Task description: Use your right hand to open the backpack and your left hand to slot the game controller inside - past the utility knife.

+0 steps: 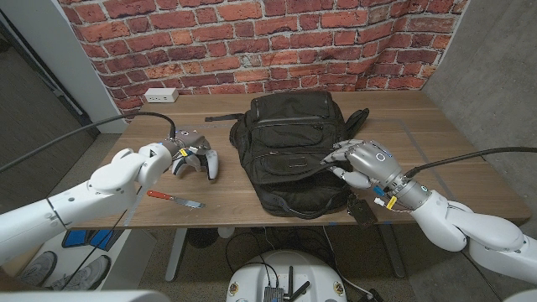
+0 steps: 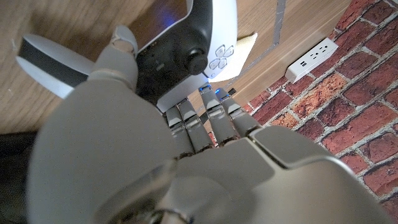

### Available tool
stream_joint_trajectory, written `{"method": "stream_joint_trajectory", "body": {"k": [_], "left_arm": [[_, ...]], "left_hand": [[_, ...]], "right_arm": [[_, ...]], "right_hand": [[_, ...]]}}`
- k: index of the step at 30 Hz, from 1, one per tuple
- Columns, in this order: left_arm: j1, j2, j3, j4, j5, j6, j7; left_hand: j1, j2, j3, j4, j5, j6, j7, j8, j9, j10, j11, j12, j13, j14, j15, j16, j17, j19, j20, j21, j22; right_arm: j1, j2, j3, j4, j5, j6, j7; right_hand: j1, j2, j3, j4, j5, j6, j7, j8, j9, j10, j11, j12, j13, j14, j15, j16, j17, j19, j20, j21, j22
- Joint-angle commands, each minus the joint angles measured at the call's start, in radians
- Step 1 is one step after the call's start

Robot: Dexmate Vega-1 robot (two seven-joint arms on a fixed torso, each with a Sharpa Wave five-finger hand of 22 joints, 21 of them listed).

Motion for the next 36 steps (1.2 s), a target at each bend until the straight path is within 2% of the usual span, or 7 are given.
{"method": "stream_joint_trajectory", "body": {"k": [1, 19, 28, 36], "left_arm": [[0.025, 0.004, -0.008, -0.038, 0.003, 0.027, 0.021], [0.109, 0.034, -0.045, -0.106, -0.017, 0.118, 0.05], [0.148, 0.043, -0.053, -0.145, -0.021, 0.167, 0.073], [0.15, 0.038, -0.04, -0.159, -0.015, 0.182, 0.077]], "left_hand": [[-0.032, 0.123, 0.041, 0.037, 0.003, 0.11, -0.031, 0.008, 0.004, 0.02, -0.013, 0.005, 0.006, 0.013, -0.161, 0.006, 0.004, -0.002, -0.162, 0.005, 0.003], [-0.033, 0.123, 0.044, 0.036, 0.003, 0.111, -0.033, 0.005, 0.004, 0.022, -0.013, 0.005, 0.006, 0.013, -0.161, 0.006, 0.004, 0.0, -0.162, 0.006, 0.004], [-0.033, 0.123, 0.046, 0.036, 0.003, 0.112, -0.032, 0.003, 0.004, 0.023, -0.013, 0.005, 0.006, 0.014, -0.161, 0.006, 0.004, 0.001, -0.162, 0.006, 0.004], [-0.034, 0.122, 0.047, 0.036, 0.003, 0.113, -0.033, 0.002, 0.004, 0.024, -0.013, 0.005, 0.006, 0.014, -0.161, 0.006, 0.004, 0.001, -0.162, 0.006, 0.004]], "right_arm": [[0.011, 0.067, 0.037, 0.017, 0.037, 0.049, 0.024], [0.031, 0.156, 0.069, 0.026, 0.12, 0.099, 0.085], [0.035, 0.196, 0.099, 0.015, 0.205, 0.104, 0.161], [0.046, 0.233, 0.117, 0.001, 0.257, 0.085, 0.221]], "right_hand": [[0.022, 0.002, 0.012, -0.003, 0.007, 0.017, 0.002, 0.006, 0.005, 0.018, 0.003, 0.006, 0.006, 0.018, -0.128, 0.008, 0.008, 0.012, -0.151, 0.008, 0.003], [0.027, -0.001, 0.019, -0.008, 0.01, 0.04, 0.009, 0.006, 0.007, 0.039, 0.016, 0.012, 0.018, 0.04, -0.127, 0.017, 0.023, 0.029, -0.152, 0.02, 0.006], [0.027, -0.003, 0.02, -0.01, 0.011, 0.05, 0.015, 0.005, 0.008, 0.048, 0.016, 0.013, 0.022, 0.047, -0.123, 0.02, 0.03, 0.038, -0.152, 0.027, 0.007], [0.034, -0.002, 0.022, -0.015, 0.013, 0.053, 0.025, 0.002, 0.009, 0.057, 0.018, 0.015, 0.027, 0.058, -0.124, 0.028, 0.04, 0.049, -0.153, 0.034, 0.009]]}}
